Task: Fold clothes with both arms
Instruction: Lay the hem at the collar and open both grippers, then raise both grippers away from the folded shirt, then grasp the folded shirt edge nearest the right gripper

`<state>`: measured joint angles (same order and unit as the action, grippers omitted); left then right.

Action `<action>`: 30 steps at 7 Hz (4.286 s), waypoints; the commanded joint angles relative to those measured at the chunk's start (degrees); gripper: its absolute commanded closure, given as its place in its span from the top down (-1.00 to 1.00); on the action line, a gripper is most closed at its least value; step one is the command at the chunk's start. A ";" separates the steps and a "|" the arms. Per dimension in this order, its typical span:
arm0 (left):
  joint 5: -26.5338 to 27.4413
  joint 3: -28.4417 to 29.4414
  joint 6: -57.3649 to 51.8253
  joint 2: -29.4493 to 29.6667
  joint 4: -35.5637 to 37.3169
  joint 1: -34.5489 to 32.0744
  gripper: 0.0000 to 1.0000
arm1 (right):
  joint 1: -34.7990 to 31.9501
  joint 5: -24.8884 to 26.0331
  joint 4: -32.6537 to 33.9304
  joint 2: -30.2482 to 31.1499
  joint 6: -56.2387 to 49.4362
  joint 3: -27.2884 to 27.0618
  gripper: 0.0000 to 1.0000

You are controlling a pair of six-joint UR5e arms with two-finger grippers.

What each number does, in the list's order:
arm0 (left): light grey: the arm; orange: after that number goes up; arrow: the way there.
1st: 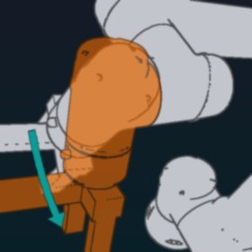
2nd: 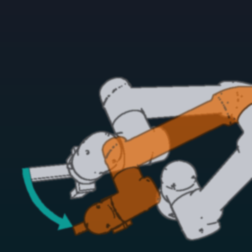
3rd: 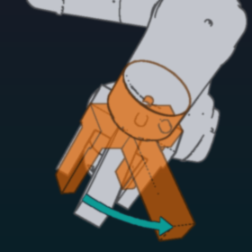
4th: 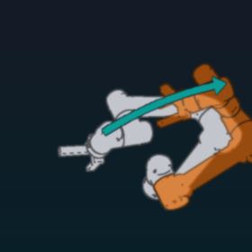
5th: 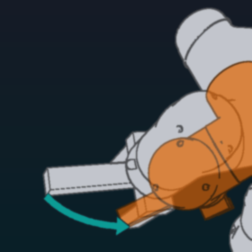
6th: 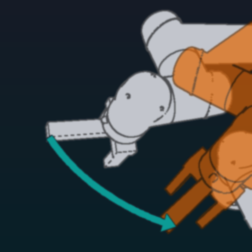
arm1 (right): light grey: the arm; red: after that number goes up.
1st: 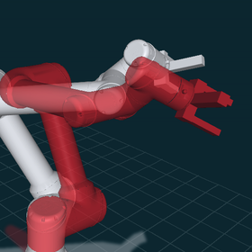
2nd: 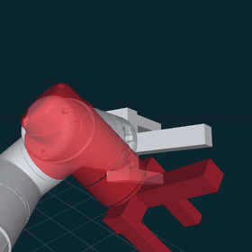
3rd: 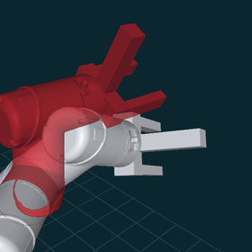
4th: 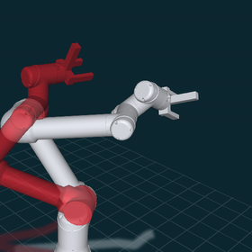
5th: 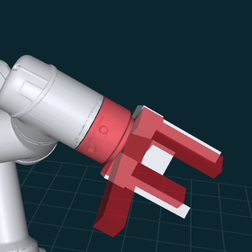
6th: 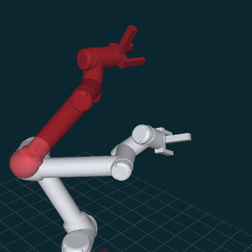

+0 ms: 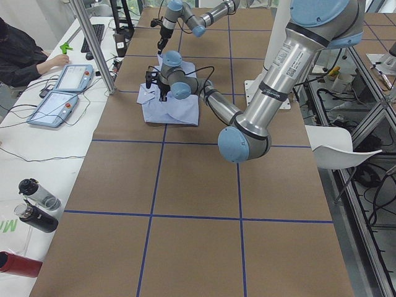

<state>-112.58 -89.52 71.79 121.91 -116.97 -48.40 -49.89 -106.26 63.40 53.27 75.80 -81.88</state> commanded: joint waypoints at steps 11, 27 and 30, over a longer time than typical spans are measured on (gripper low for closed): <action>-0.01 17.10 -0.95 3.42 -13.63 -1.79 -1.00 | 0.49 0.80 -5.84 -2.56 -2.85 14.91 -1.00; -8.18 9.89 -1.83 -0.18 -12.93 -8.38 0.99 | 9.18 -11.70 -5.57 15.55 -7.24 -6.81 0.81; -8.18 9.89 -1.83 -0.27 -12.93 -8.38 0.99 | 9.11 -12.04 -5.83 15.28 -7.33 -6.97 -0.44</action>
<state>-120.77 -79.62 69.96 121.66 -129.90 -56.78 -40.80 -118.35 57.73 68.58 68.48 -88.63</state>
